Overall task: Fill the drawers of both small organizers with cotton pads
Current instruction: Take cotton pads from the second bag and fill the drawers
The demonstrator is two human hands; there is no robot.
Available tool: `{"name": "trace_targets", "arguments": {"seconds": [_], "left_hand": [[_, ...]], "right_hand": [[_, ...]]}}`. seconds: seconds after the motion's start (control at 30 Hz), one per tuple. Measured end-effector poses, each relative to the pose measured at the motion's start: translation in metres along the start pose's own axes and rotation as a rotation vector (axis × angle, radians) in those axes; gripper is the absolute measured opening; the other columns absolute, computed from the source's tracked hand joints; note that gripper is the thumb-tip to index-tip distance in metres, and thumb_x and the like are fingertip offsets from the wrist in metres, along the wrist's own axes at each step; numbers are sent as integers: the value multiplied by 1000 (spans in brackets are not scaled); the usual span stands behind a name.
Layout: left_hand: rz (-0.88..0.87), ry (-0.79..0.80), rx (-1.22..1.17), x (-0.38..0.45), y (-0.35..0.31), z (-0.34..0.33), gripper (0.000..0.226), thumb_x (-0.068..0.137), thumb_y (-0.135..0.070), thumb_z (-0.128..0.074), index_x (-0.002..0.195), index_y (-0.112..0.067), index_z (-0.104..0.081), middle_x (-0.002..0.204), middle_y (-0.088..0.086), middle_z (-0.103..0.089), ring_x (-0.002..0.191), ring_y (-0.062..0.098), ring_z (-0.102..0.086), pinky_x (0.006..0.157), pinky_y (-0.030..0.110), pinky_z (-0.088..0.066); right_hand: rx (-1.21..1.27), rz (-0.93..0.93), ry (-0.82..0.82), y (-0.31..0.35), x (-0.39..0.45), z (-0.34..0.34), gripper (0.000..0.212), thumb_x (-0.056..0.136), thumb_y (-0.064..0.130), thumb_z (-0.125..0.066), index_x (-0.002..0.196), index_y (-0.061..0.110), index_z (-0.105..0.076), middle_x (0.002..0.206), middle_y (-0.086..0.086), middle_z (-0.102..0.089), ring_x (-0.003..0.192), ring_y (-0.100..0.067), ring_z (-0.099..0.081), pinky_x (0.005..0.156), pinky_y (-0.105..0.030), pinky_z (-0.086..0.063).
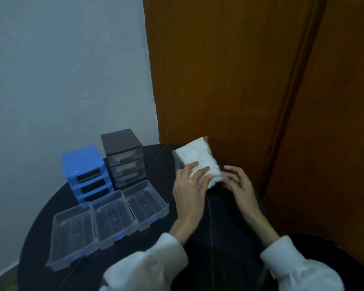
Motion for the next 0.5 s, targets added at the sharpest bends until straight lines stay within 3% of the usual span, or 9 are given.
{"name": "trace_targets", "arguments": {"seconds": [0.2,0.3,0.4,0.5], "left_hand": [[-20,76,49,-30,0,-17,34,89,-42,-57,121,-31,-61,124,-4,-55,107,10,-47,82,30,-49],[-14,143,64,-39,5,-23,49,89,-55,-39,133,-36,-48,129,-4,-52,112,13,-46,86,30,-46],[-12,209,54,-43,2,-26,59,90,-60,-31,144,-38,-25,134,-5,-47,115,14,-42,89,26,-33],[82,200,-39,-44,3,-20,46,93,-47,-47,135,-30,-41,131,-2,-45,123,16,-33,101,33,-27]], "right_hand": [[113,-103,-125,-27,-29,16,14,92,8,-53,99,20,-58,99,3,-67,101,-16,-63,99,-43,-45],[115,-88,-141,-29,-34,14,17,91,2,-51,92,17,-60,88,6,-69,93,-11,-64,95,-39,-46],[90,-68,-162,-28,-35,14,14,90,0,-53,92,13,-58,92,8,-67,94,-5,-64,92,-34,-47],[53,-67,-175,-33,-37,16,9,89,3,-56,96,8,-57,97,6,-66,92,0,-63,88,-27,-49]]}}
Point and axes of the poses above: each hand's wrist, its own x-axis towards the middle knuckle, its own z-axis out of the back of the hand, y = z × x, the point moved 8 cm from there along x, towards the middle knuckle
